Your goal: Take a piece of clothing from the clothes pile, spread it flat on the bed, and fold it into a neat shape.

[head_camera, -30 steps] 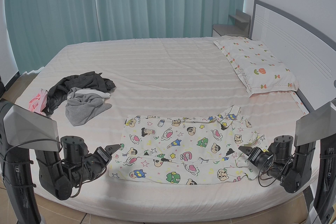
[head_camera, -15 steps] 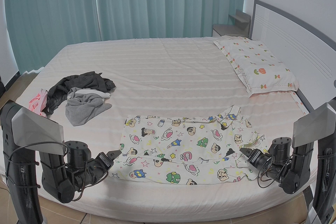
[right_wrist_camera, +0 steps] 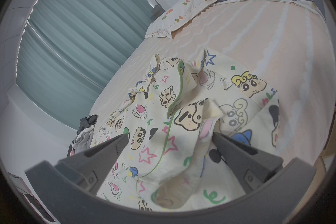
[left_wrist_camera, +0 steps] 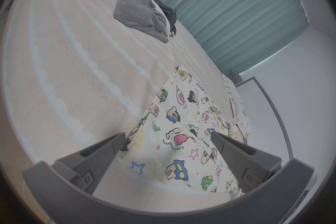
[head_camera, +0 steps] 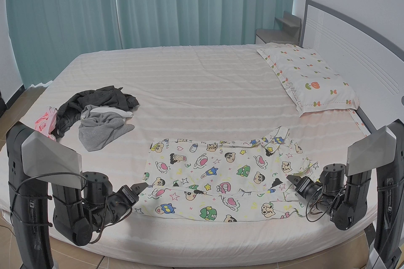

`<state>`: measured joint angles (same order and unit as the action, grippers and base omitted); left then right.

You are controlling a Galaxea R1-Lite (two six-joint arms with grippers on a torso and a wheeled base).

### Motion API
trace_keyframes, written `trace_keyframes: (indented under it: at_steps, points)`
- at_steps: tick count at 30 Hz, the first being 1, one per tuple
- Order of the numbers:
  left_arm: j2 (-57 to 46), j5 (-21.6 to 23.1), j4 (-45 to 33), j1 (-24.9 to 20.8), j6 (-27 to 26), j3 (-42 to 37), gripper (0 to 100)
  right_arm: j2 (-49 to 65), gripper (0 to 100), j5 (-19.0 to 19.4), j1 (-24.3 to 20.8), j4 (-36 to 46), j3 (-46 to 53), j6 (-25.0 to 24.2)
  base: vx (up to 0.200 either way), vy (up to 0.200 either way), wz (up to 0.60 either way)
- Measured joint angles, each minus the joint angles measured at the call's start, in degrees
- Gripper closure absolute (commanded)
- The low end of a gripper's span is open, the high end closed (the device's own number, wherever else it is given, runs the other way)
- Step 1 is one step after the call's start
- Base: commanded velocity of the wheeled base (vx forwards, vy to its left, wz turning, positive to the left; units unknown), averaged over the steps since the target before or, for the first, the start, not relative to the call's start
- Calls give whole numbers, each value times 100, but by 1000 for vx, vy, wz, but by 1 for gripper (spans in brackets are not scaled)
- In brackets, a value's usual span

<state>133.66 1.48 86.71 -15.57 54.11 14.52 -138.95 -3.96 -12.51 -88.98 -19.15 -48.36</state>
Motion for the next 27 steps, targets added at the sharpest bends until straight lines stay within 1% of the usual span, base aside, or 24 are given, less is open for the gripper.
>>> trace_keyframes:
  at_steps: [6, 12, 19, 22, 27]
  points:
    - [30, -6, 0, 0, 2, 4, 0, -5, 100, -33, 16, -2, 22, -5, 0, 0, 0]
    - [44, -6, 0, 0, -1, 6, 0, 113, 100, -364, -37, 0, 160, -6, 0, 0, 0]
    - [52, -9, 0, 0, -9, 6, 0, 428, 100, -402, -204, 0, 461, -5, 0, 0, 0]
    - [55, -9, 2, 0, -11, 6, 0, 601, 100, -427, -343, 0, 623, 0, 0, 0, 0]
    - [55, -6, 0, 0, -11, 6, 0, 785, 100, -822, -590, 0, 818, 82, 0, 0, 0]
